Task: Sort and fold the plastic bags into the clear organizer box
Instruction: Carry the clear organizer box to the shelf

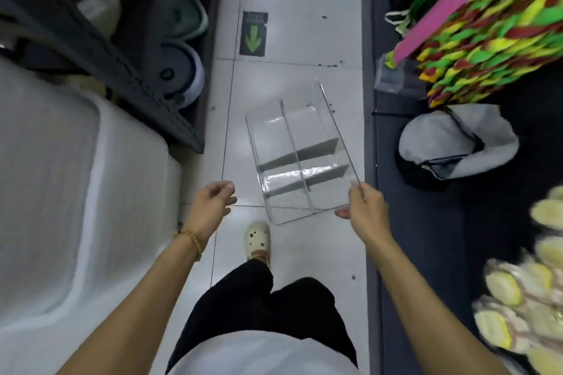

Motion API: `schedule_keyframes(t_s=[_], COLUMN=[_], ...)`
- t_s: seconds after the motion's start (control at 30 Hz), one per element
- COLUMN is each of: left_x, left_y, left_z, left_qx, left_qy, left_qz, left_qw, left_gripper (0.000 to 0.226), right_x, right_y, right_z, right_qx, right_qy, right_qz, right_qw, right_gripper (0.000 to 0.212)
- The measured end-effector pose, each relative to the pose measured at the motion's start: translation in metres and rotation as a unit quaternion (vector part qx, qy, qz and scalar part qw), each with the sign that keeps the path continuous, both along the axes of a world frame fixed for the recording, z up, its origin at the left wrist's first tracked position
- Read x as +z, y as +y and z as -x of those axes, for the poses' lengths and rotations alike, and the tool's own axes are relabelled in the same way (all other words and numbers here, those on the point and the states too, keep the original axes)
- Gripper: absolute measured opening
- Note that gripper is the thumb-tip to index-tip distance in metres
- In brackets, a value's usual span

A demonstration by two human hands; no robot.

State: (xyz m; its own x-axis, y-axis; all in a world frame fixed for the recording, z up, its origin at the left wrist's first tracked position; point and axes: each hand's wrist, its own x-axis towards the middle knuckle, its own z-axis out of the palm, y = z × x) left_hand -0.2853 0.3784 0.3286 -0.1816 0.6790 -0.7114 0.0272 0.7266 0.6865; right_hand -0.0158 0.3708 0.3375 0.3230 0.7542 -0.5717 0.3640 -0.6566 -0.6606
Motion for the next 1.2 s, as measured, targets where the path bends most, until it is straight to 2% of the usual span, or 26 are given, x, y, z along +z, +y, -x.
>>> schedule_keyframes(t_s=[0.2,0.33,0.53,0.8,0.93,1.2], left_x=[0.025,0.022,0.032,0.037,0.022,0.055], left_y=[0.177,0.287,0.425,0.601,0.742,1.061], left_z=[-0.036,-0.065,-0.073,-0.046,-0.036,-0.056], left_qx=[-0.046,-0.08,-0.046,0.082,0.092,-0.015], left_qy=[-0.03,-0.028,0.007,0.022,0.016,-0.004], left_qz=[-0.037,-0.052,-0.041,-0.009,-0.015,-0.071], left_qw=[0.998,0.995,0.998,0.996,0.995,0.997], left_gripper=[0.019,0.017,0.016,0.019,0.021,0.014], right_x=[0.028,0.019,0.016,0.03,0.017,0.037], right_y=[0.095,0.196,0.416,0.722,0.849,1.039], right_z=[-0.058,-0.081,-0.083,-0.041,-0.032,-0.094], right_qx=[-0.041,-0.053,-0.001,0.084,0.075,0.011], right_qy=[-0.065,-0.065,-0.024,0.024,0.039,-0.003], right_qz=[-0.006,-0.025,-0.031,-0.049,-0.022,-0.029], right_qw=[0.997,0.996,0.999,0.995,0.996,1.0], right_gripper=[0.03,0.029,0.03,0.031,0.029,0.03])
